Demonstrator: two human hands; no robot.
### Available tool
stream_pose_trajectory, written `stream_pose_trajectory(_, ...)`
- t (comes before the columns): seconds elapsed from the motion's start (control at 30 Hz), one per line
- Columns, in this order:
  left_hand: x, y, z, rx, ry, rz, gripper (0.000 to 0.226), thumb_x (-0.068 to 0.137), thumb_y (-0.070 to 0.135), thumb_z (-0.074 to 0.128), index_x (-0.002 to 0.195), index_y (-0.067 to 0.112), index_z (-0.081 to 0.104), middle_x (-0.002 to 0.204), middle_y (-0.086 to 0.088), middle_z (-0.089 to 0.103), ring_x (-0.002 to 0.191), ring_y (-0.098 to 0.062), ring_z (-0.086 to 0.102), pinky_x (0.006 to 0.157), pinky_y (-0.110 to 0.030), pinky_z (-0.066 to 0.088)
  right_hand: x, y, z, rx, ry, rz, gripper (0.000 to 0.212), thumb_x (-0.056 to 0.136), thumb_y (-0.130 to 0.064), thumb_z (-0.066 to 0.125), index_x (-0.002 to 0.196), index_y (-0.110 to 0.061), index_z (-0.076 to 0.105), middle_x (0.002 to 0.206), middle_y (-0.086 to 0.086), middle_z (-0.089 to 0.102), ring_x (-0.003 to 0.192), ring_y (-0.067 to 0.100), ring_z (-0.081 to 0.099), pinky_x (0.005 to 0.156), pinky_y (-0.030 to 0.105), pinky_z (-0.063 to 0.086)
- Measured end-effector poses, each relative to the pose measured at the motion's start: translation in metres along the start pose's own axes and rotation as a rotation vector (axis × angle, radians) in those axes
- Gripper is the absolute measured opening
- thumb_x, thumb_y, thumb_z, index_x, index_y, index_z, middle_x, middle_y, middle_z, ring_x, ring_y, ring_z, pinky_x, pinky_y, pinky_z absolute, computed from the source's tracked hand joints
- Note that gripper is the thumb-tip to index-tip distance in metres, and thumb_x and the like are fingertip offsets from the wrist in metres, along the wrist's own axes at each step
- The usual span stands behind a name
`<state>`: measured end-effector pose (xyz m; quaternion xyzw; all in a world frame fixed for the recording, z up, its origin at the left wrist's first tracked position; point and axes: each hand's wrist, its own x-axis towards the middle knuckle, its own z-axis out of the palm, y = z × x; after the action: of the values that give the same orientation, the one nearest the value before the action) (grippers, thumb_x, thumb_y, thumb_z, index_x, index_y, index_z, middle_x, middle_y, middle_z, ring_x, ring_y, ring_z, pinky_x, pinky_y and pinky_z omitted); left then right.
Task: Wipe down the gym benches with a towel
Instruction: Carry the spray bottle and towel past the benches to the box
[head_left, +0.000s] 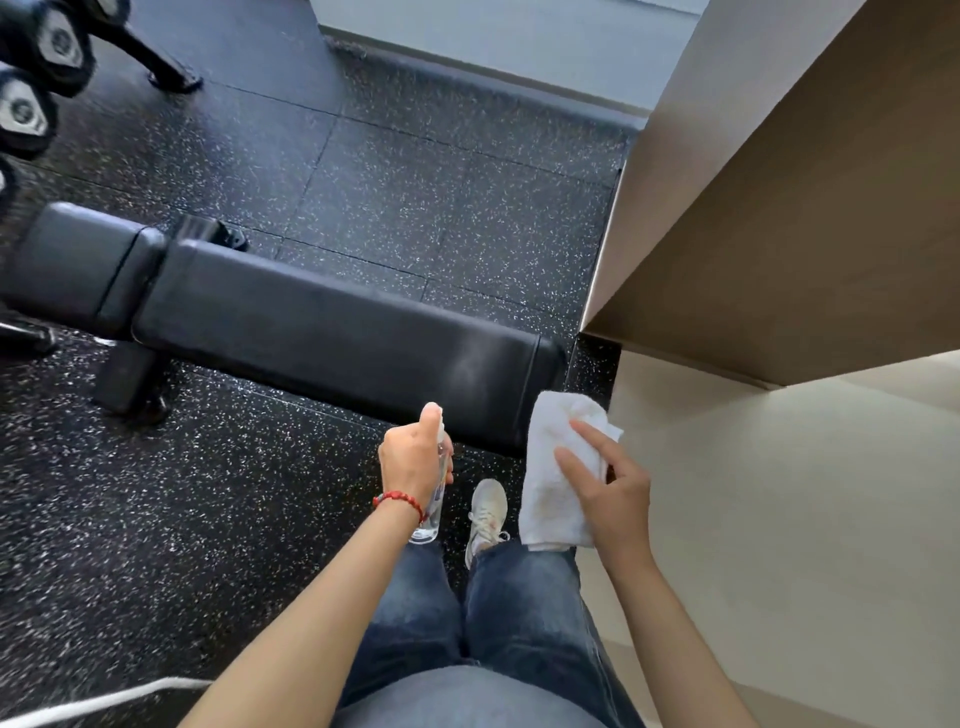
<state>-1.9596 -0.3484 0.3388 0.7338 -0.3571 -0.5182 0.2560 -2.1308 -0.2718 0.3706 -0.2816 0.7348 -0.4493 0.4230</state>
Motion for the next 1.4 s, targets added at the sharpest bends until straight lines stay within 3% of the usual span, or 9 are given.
stream_pose_trajectory(0.2, 0.027, 0.004, -0.027, 0.021, 0.095, -0.067, 0.071, 0.071, 0.068, 0.039, 0.041, 0.007, 0.058, 0.042, -0.014, 0.057, 0.052, -0.032, 0.061, 0.073, -0.049, 0.054, 0.022, -0.017, 0.034, -0.047, -0.101, 0.026, 0.035, 0.077, -0.010, 0.073, 0.108, -0.025, 0.065, 0.105, -0.015, 0.062, 0.102, 0.001, 0.057, 0.091, 0.018, 0.042)
stream_pose_trajectory(0.37, 0.046, 0.005, -0.057, -0.034, 0.108, -0.086, 0.061, 0.070, 0.059, 0.040, 0.036, 0.011, 0.057, 0.036, -0.008, 0.054, 0.037, -0.023, 0.055, 0.059, -0.039, 0.053, 0.037, -0.030, 0.071, -0.073, -0.157, 0.005, 0.036, 0.077, -0.012, 0.073, 0.107, -0.029, 0.064, 0.106, -0.017, 0.062, 0.100, -0.007, 0.055, 0.090, 0.017, 0.041)
stream_pose_trajectory(0.5, 0.070, 0.003, -0.091, -0.058, 0.153, -0.100, 0.062, 0.072, 0.060, 0.040, 0.038, 0.010, 0.057, 0.039, -0.009, 0.055, 0.041, -0.025, 0.057, 0.057, -0.033, 0.050, 0.045, -0.039, 0.113, -0.095, -0.181, 0.012, 0.037, 0.077, -0.011, 0.074, 0.109, -0.027, 0.065, 0.107, -0.016, 0.061, 0.106, 0.002, 0.056, 0.093, 0.021, 0.041)
stream_pose_trajectory(0.63, 0.099, -0.001, -0.133, -0.064, 0.192, -0.108, 0.063, 0.082, 0.054, 0.045, 0.038, 0.010, 0.058, 0.036, -0.002, 0.053, 0.036, -0.013, 0.054, 0.046, -0.018, 0.044, 0.046, -0.049, 0.166, -0.113, -0.216, 0.020, 0.038, 0.077, -0.010, 0.073, 0.108, -0.028, 0.063, 0.107, -0.013, 0.062, 0.107, 0.003, 0.056, 0.090, 0.016, 0.040)
stream_pose_trajectory(0.77, 0.128, -0.001, -0.181, -0.056, 0.221, -0.123, 0.062, 0.073, 0.054, 0.040, 0.043, 0.004, 0.060, 0.040, -0.008, 0.057, 0.041, -0.020, 0.057, 0.057, -0.029, 0.048, 0.042, -0.062, 0.225, -0.146, -0.240, 0.024, 0.037, 0.077, -0.011, 0.073, 0.109, -0.026, 0.064, 0.109, -0.010, 0.062, 0.106, 0.002, 0.056, 0.086, 0.011, 0.040)
stream_pose_trajectory(0.9, 0.158, -0.005, -0.227, -0.063, 0.246, -0.142, 0.062, 0.073, 0.051, 0.040, 0.045, 0.000, 0.060, 0.048, -0.019, 0.060, 0.050, -0.032, 0.061, 0.067, -0.040, 0.054, 0.037, -0.072, 0.281, -0.161, -0.255, 0.047, 0.036, 0.077, -0.011, 0.073, 0.109, -0.026, 0.064, 0.108, -0.010, 0.062, 0.105, 0.003, 0.056, 0.091, 0.020, 0.041)
stream_pose_trajectory(1.2, 0.208, -0.007, -0.311, -0.106, 0.320, -0.168, 0.064, 0.073, 0.054, 0.040, 0.043, 0.001, 0.058, 0.039, -0.010, 0.055, 0.044, -0.028, 0.060, 0.063, -0.037, 0.055, 0.035, -0.096, 0.378, -0.183, -0.322, 0.033, 0.035, 0.077, -0.011, 0.073, 0.096, -0.039, 0.063, 0.098, -0.024, 0.061, 0.096, -0.008, 0.056, 0.085, 0.016, 0.041)
stream_pose_trajectory(1.3, 0.220, -0.007, -0.331, -0.169, 0.357, -0.182, 0.061, 0.072, 0.054, 0.041, 0.043, 0.002, 0.057, 0.037, -0.007, 0.054, 0.037, -0.023, 0.056, 0.055, -0.033, 0.053, 0.040, -0.103, 0.403, -0.207, -0.345, 0.021, 0.034, 0.077, -0.013, 0.073, 0.096, -0.040, 0.064, 0.096, -0.027, 0.060, 0.094, -0.011, 0.055, 0.081, 0.011, 0.041)
stream_pose_trajectory(1.4, 0.235, -0.006, -0.348, -0.205, 0.394, -0.190, 0.066, 0.071, 0.061, 0.039, 0.042, 0.003, 0.056, 0.038, -0.009, 0.055, 0.043, -0.027, 0.058, 0.061, -0.037, 0.054, 0.046, -0.111, 0.427, -0.236, -0.385, 0.002, 0.036, 0.077, -0.015, 0.073, 0.088, -0.047, 0.064, 0.092, -0.031, 0.060, 0.089, -0.019, 0.054, 0.076, 0.002, 0.041)
